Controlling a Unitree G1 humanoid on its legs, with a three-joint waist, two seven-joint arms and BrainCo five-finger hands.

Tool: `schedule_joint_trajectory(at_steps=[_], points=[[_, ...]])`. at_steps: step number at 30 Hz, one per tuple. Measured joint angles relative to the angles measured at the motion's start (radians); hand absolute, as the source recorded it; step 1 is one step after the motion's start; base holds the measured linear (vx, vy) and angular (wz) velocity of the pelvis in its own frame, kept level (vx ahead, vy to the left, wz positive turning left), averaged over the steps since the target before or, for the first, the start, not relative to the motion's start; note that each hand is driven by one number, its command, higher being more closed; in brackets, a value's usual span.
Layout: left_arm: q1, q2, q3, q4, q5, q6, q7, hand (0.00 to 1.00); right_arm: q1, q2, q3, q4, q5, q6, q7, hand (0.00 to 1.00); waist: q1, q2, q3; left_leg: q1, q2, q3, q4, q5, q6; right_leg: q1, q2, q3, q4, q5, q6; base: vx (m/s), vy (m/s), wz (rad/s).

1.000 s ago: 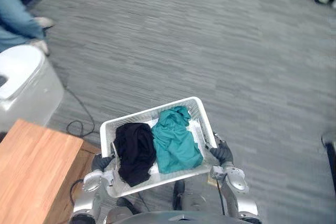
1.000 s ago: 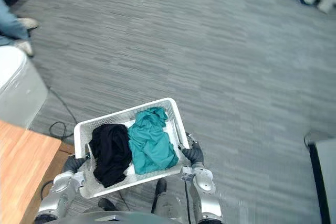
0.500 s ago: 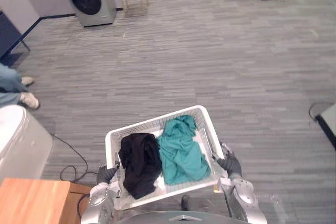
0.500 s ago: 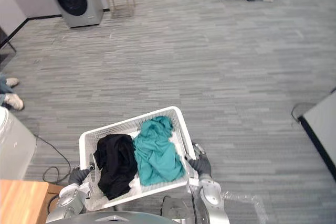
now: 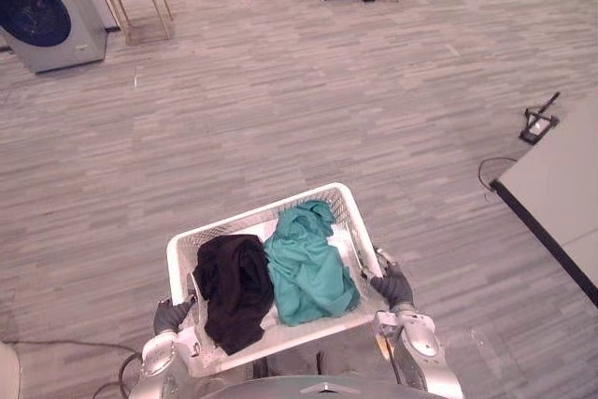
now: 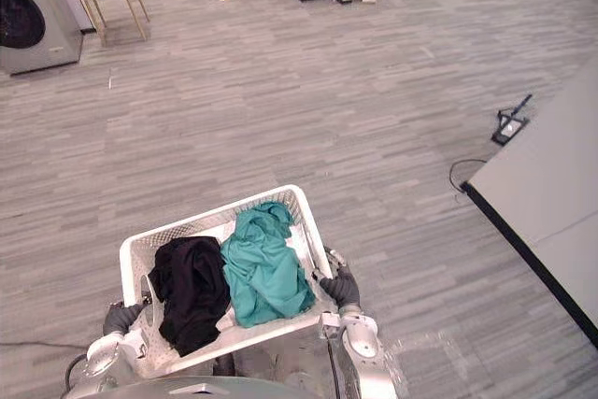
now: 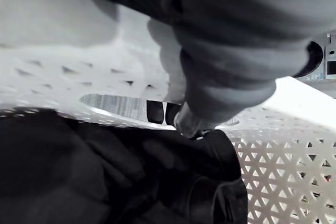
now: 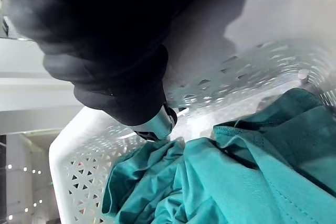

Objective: Pick up the laundry basket with both hands and put the clothes into the washing machine.

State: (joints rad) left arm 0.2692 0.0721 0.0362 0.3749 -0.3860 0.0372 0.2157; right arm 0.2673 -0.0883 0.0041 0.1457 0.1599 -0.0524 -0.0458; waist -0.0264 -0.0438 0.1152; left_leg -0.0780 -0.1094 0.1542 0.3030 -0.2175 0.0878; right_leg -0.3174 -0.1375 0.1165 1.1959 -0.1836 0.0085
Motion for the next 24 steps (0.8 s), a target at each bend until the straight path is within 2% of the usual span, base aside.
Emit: schedule_joint_trajectory(at_steps=[1, 3, 4, 5, 7, 8, 9, 10, 11, 12, 13, 14, 15, 16, 18, 19, 21, 22, 24], points=[[-0.004, 0.001, 0.000, -0.001, 0.000, 0.000, 0.001, 1.00, 0.000, 0.002, 0.000, -0.005, -0.001, -0.001, 0.002, 1.00, 0.000, 0.009, 0.014, 0.057, -0.011, -0.013, -0.042, -0.005, 0.003, -0.032, 0.005, -0.048, 0.020, -0.038, -0.021, 0.32, 0.124, 0.02], [-0.012, 0.002, -0.006, -0.010, 0.000, 0.000, 0.001, 1.00, 0.003, 0.008, -0.011, -0.019, 0.000, -0.001, 0.002, 1.00, -0.011, 0.024, 0.027, 0.128, -0.012, -0.046, -0.100, -0.012, 0.006, -0.097, 0.028, -0.131, -0.065, -0.095, 0.009, 0.44, 0.110, 0.33], [-0.017, 0.003, -0.011, -0.011, 0.001, 0.000, 0.001, 1.00, 0.007, 0.013, -0.019, -0.026, 0.000, 0.000, 0.001, 1.00, -0.016, 0.025, 0.030, 0.146, -0.011, -0.058, -0.112, -0.016, 0.007, -0.112, 0.030, -0.155, -0.116, -0.108, 0.011, 0.50, 0.064, 0.62], [-0.029, 0.008, -0.028, -0.013, 0.005, 0.002, 0.001, 1.00, 0.030, 0.022, -0.033, -0.064, 0.000, 0.009, 0.000, 1.00, -0.023, 0.025, 0.031, 0.187, -0.002, -0.084, -0.130, -0.038, -0.003, -0.136, 0.036, -0.213, -0.291, -0.109, 0.021, 0.47, 0.010, 0.55], [-0.036, 0.009, -0.038, -0.025, 0.006, 0.002, 0.001, 1.00, 0.052, 0.023, -0.041, -0.105, 0.001, 0.010, 0.000, 1.00, -0.021, 0.027, 0.033, 0.231, 0.011, -0.102, -0.143, -0.069, -0.021, -0.137, 0.039, -0.274, -0.532, -0.060, 0.015, 0.51, -0.027, 0.36], [-0.042, 0.008, -0.042, -0.036, 0.007, 0.002, 0.001, 1.00, 0.064, 0.024, -0.046, -0.137, 0.002, 0.013, 0.000, 1.00, -0.018, 0.026, 0.032, 0.271, 0.022, -0.111, -0.154, -0.097, -0.045, -0.138, 0.043, -0.288, -0.704, 0.020, 0.003, 0.57, -0.096, 0.29], [-0.050, 0.009, -0.046, -0.043, 0.013, 0.002, 0.001, 1.00, 0.084, 0.026, -0.046, -0.169, 0.004, 0.012, -0.001, 1.00, -0.019, 0.029, 0.025, 0.300, 0.033, -0.130, -0.158, -0.132, -0.074, -0.138, 0.051, -0.258, -0.819, 0.098, 0.006, 0.58, -0.129, 0.34], [-0.049, 0.006, -0.046, -0.044, 0.018, 0.002, 0.001, 1.00, 0.089, 0.024, -0.047, -0.176, 0.004, 0.012, -0.002, 1.00, -0.026, 0.033, 0.017, 0.324, 0.046, -0.138, -0.167, -0.149, -0.086, -0.140, 0.053, -0.249, -0.826, 0.144, 0.002, 0.63, -0.185, 0.52], [-0.046, 0.002, -0.049, -0.044, 0.022, 0.005, 0.000, 1.00, 0.089, 0.021, -0.047, -0.169, 0.004, 0.013, -0.003, 1.00, -0.047, 0.034, -0.005, 0.363, 0.077, -0.158, -0.158, -0.164, -0.102, -0.130, 0.065, -0.268, -0.772, 0.201, -0.020, 0.53, -0.174, 0.42], [-0.049, -0.003, -0.050, -0.043, 0.028, 0.006, 0.000, 1.00, 0.089, 0.020, -0.048, -0.169, 0.006, 0.014, -0.005, 1.00, -0.054, 0.039, -0.014, 0.356, 0.090, -0.159, -0.108, -0.161, -0.099, -0.136, 0.070, -0.275, -0.732, 0.185, -0.050, 0.70, -0.237, 0.35], [-0.048, -0.019, -0.053, -0.049, 0.029, 0.006, 0.000, 1.00, 0.090, 0.012, -0.062, -0.176, 0.010, 0.014, -0.006, 1.00, -0.059, 0.063, -0.024, 0.300, 0.124, -0.156, 0.047, -0.150, -0.108, -0.128, 0.084, -0.302, -0.684, 0.126, -0.067, 0.68, -0.255, 0.11], [-0.049, -0.034, -0.053, -0.050, 0.029, 0.007, 0.000, 1.00, 0.097, -0.010, -0.063, -0.185, 0.016, 0.014, -0.006, 1.00, -0.064, 0.088, -0.022, 0.226, 0.151, -0.156, 0.256, -0.108, -0.150, -0.094, 0.107, -0.315, -0.672, 0.077, -0.082, 0.68, -0.263, 0.04], [-0.044, -0.041, -0.053, -0.050, 0.029, 0.007, 0.000, 1.00, 0.096, -0.018, -0.063, -0.193, 0.023, 0.016, -0.006, 1.00, -0.064, 0.102, -0.019, 0.176, 0.168, -0.159, 0.378, -0.055, -0.167, -0.067, 0.124, -0.318, -0.678, 0.058, -0.089, 0.77, -0.283, -0.21], [-0.031, -0.057, -0.046, -0.051, 0.029, 0.007, -0.003, 1.00, 0.103, -0.039, -0.058, -0.212, 0.034, 0.015, -0.005, 1.00, -0.047, 0.131, -0.008, 0.032, 0.227, -0.155, 0.738, 0.154, -0.199, 0.041, 0.182, -0.316, -0.728, 0.022, -0.110, 0.75, -0.240, -0.35], [-0.010, -0.057, -0.045, -0.052, 0.029, 0.006, -0.007, 1.00, 0.106, -0.040, -0.050, -0.208, 0.034, 0.018, -0.004, 1.00, -0.030, 0.133, -0.001, -0.037, 0.254, -0.140, 0.922, 0.166, -0.185, 0.133, 0.218, -0.289, -0.779, 0.006, -0.121, 0.62, -0.165, -0.57], [0.005, -0.057, -0.033, -0.053, 0.024, 0.003, -0.009, 1.00, 0.109, -0.042, -0.034, -0.207, 0.034, 0.018, -0.003, 1.00, -0.008, 0.123, 0.002, -0.098, 0.276, -0.100, 1.013, 0.145, -0.152, 0.210, 0.233, -0.249, -0.826, -0.012, -0.124, 0.49, -0.078, -0.87], [0.030, -0.058, -0.019, -0.073, 0.017, -0.007, -0.015, 1.00, 0.115, -0.051, -0.014, -0.207, 0.033, 0.018, -0.007, 1.00, 0.028, 0.107, 0.004, -0.214, 0.302, -0.005, 0.942, 0.089, -0.104, 0.319, 0.235, -0.166, -0.902, -0.036, -0.122, 0.51, -0.048, -0.86], [0.033, -0.058, -0.016, -0.081, 0.017, -0.007, -0.018, 1.00, 0.111, -0.052, -0.014, -0.208, 0.033, 0.018, -0.007, 1.00, 0.032, 0.111, 0.002, -0.239, 0.301, 0.011, 0.887, 0.073, -0.097, 0.337, 0.234, -0.147, -0.918, -0.041, -0.120, 0.45, 0.027, -0.69], [0.042, -0.070, 0.003, -0.093, 0.017, -0.013, -0.019, 1.00, 0.086, -0.057, -0.003, -0.207, 0.033, 0.018, -0.006, 1.00, 0.063, 0.123, -0.006, -0.273, 0.294, 0.041, 0.623, 0.035, -0.106, 0.378, 0.221, -0.082, -0.937, -0.069, -0.111, 0.38, 0.086, -0.88]])
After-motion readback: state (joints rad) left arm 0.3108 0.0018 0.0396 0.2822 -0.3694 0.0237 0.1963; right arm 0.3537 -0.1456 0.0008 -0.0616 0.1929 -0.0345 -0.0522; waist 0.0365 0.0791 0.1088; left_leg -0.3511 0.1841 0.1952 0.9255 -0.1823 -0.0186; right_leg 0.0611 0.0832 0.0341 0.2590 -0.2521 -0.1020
